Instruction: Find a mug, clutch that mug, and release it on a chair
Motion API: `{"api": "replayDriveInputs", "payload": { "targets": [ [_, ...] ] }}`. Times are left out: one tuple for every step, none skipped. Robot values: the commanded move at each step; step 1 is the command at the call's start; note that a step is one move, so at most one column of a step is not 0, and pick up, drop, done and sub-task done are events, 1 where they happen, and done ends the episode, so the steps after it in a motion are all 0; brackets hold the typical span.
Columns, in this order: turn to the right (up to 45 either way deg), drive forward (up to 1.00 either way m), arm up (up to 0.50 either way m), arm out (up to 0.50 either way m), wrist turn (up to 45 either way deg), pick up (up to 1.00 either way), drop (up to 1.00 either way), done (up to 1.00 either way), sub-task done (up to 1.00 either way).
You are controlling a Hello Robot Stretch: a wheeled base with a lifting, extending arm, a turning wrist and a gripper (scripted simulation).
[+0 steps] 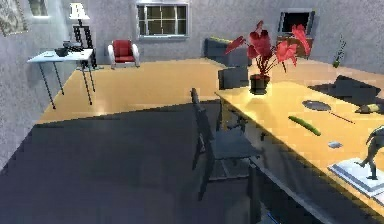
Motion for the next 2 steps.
{"api": "replayDriveInputs", "payload": {
  "targets": [
    [24.0, 0.00, 0.00, 0.00, 0.0, 0.00, 0.00, 0.00, 0.00],
    [24.0, 0.00, 0.00, 0.00, 0.0, 0.00, 0.00, 0.00, 0.00]
  ]
}}
